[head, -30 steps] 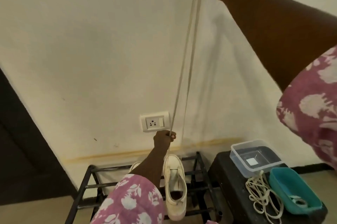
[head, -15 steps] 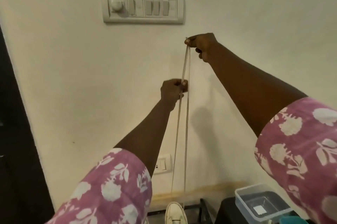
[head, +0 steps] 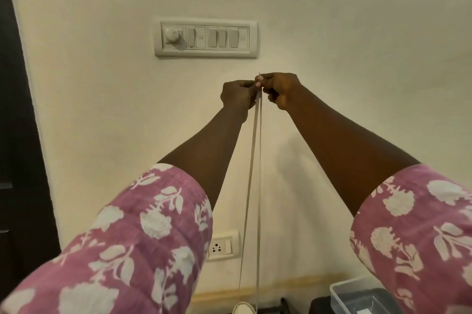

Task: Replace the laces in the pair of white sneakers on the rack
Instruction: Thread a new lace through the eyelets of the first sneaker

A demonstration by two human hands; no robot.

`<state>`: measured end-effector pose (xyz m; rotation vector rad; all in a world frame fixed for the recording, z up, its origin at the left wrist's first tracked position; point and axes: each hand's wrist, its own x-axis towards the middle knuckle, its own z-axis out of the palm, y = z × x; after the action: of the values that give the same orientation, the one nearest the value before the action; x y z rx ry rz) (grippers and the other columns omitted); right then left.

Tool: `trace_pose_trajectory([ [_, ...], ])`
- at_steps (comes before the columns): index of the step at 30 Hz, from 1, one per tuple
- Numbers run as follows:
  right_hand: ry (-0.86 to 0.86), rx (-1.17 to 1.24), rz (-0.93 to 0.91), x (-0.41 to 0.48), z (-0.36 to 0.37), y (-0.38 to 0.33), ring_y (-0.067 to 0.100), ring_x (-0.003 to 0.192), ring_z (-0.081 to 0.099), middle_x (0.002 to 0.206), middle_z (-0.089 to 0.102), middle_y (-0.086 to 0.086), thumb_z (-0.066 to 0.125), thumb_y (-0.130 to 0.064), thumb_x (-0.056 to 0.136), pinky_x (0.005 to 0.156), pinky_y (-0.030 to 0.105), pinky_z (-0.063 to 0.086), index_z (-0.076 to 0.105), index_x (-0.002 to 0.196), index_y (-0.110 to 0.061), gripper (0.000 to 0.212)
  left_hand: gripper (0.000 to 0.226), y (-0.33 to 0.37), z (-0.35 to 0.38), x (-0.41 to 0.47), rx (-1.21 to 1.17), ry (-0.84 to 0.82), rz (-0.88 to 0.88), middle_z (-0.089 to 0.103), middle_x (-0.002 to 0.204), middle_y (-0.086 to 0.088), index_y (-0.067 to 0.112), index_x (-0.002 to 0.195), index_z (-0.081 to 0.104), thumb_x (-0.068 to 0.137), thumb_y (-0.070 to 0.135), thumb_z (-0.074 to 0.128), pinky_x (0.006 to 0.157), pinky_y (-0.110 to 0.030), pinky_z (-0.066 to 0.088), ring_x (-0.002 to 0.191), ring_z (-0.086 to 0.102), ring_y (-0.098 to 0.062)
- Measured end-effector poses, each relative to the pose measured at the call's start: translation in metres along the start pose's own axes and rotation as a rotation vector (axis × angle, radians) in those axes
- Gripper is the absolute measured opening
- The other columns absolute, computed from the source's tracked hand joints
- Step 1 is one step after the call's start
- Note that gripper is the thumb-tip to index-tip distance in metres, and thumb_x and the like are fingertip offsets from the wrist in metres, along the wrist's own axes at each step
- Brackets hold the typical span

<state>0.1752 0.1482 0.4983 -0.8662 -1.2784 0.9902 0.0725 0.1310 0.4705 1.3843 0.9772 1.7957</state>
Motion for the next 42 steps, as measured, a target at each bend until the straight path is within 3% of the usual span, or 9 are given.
trace_pose_trajectory([
  [3, 0.0, 0.089, -0.016, -0.002, 0.0, -0.002, 0.009, 0.065, 0.056, 0.073, 0.061, 0.001, 0.053, 0.01, 0.088, 0.059, 0.017, 0.046, 0.066, 0.103, 0.002, 0.02, 0.023, 0.004, 0.001, 0.002, 0.021, 0.013, -0.013, 0.063, 0.084, -0.018, -0.007, 0.104, 0.065, 0.082, 0.0, 0.068, 0.069, -0.028, 0.055, 0.07, 0.061, -0.024],
  [7, -0.026, 0.132, -0.034, -0.007, 0.001, -0.003, 0.011, 0.066, 0.057, 0.074, 0.061, 0.005, 0.06, 0.004, 0.087, 0.062, 0.018, 0.051, 0.064, 0.109, 0.007, 0.023, 0.02, 0.007, 0.002, 0.004, 0.034, 0.053, -0.024, 0.061, 0.077, -0.014, -0.005, 0.102, 0.065, 0.083, 0.0, 0.068, 0.068, -0.029, 0.054, 0.067, 0.058, -0.023],
  [14, 0.071, -0.113, -0.139, -0.007, 0.005, -0.006, 0.013, 0.061, 0.058, 0.086, 0.067, 0.015, 0.059, 0.003, 0.088, 0.059, 0.02, 0.053, 0.067, 0.1, 0.005, 0.014, 0.011, 0.009, 0.001, 0.009, 0.01, 0.063, -0.017, 0.063, 0.093, -0.019, 0.0, 0.095, 0.065, 0.084, -0.002, 0.065, 0.082, -0.037, 0.056, 0.083, 0.061, -0.028],
  [17, 0.127, -0.187, -0.225, -0.011, 0.005, -0.003, 0.014, 0.057, 0.059, 0.085, 0.066, 0.016, 0.067, 0.004, 0.082, 0.056, 0.019, 0.053, 0.067, 0.091, 0.001, 0.01, 0.019, 0.008, -0.004, 0.012, 0.009, 0.025, -0.039, 0.064, 0.092, -0.018, -0.004, 0.103, 0.065, 0.084, -0.004, 0.064, 0.076, -0.028, 0.056, 0.084, 0.063, -0.025],
  [20, 0.133, -0.197, -0.251, -0.014, 0.001, 0.0, 0.015, 0.06, 0.061, 0.085, 0.064, 0.015, 0.075, -0.001, 0.076, 0.062, 0.023, 0.054, 0.059, 0.094, -0.002, 0.024, 0.021, 0.011, -0.009, 0.01, -0.038, -0.068, -0.067, 0.063, 0.077, -0.011, -0.008, 0.107, 0.063, 0.085, -0.005, 0.061, 0.063, -0.02, 0.057, 0.069, 0.063, -0.017],
  [24, 0.108, -0.207, -0.278, -0.016, 0.002, 0.002, 0.016, 0.06, 0.061, 0.091, 0.062, 0.018, 0.076, -0.002, 0.075, 0.062, 0.025, 0.054, 0.048, 0.093, -0.005, 0.033, 0.012, 0.018, -0.015, 0.01, -0.062, -0.1, -0.089, 0.065, 0.059, -0.002, 0.002, 0.08, 0.063, 0.086, -0.007, 0.058, 0.051, -0.016, 0.054, 0.061, 0.062, -0.013],
  [30, 0.034, -0.128, -0.209, -0.017, 0.005, 0.0, 0.018, 0.064, 0.06, 0.088, 0.06, 0.017, 0.071, 0.001, 0.078, 0.06, 0.025, 0.052, 0.043, 0.098, -0.005, 0.036, 0.023, 0.02, -0.026, 0.01, -0.068, -0.156, -0.115, 0.063, 0.076, -0.005, -0.005, 0.111, 0.062, 0.089, -0.004, 0.057, 0.056, -0.015, 0.055, 0.068, 0.061, -0.011],
  [36, -0.013, -0.102, -0.085, -0.018, 0.014, -0.003, 0.016, 0.059, 0.05, 0.062, 0.053, 0.007, 0.066, 0.001, 0.084, 0.054, 0.025, 0.047, 0.039, 0.071, -0.01, 0.032, 0.026, 0.021, -0.034, 0.01, -0.13, -0.144, -0.132, 0.064, 0.073, -0.001, -0.005, 0.114, 0.061, 0.089, -0.005, 0.056, 0.055, -0.014, 0.054, 0.066, 0.06, -0.009],
  [42, -0.012, -0.153, -0.07, -0.017, 0.017, -0.001, 0.016, 0.061, 0.053, 0.068, 0.056, 0.007, 0.068, -0.005, 0.085, 0.055, 0.025, 0.048, 0.048, 0.07, -0.008, 0.025, 0.022, 0.022, -0.035, 0.012, -0.107, -0.143, -0.129, 0.063, 0.073, -0.002, -0.005, 0.111, 0.063, 0.089, -0.002, 0.057, 0.056, -0.014, 0.055, 0.067, 0.059, -0.009],
])
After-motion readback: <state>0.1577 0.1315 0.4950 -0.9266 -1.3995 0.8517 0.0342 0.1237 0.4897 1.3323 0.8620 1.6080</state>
